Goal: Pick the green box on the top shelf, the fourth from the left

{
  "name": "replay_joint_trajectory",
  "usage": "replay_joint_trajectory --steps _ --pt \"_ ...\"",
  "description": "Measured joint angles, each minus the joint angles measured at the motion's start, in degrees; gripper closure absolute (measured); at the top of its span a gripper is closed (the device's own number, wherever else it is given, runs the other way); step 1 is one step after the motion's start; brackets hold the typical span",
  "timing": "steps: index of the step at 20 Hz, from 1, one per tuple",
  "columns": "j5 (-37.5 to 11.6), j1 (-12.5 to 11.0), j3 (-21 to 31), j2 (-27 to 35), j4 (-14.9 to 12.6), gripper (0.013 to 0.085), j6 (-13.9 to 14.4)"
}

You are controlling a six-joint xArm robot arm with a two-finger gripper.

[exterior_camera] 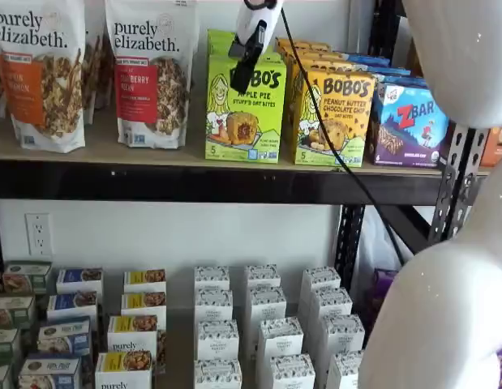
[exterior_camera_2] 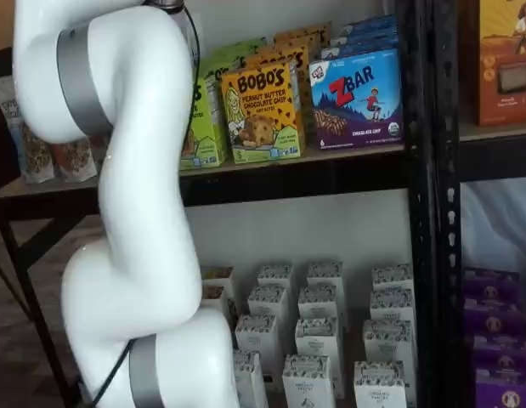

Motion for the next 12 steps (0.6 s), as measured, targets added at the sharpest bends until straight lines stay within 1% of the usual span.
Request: replay_joint_trajectory --steps 4,9,12 --pt "0.3 0.5 -0.1 0.4 -1.4 0.0130 0.4" --pt "0.0 0.8 0.1 0.7 -2.0 0.0130 0.5" --pt "0.6 1.0 -0.4 1.1 -2.4 0.0130 0.7"
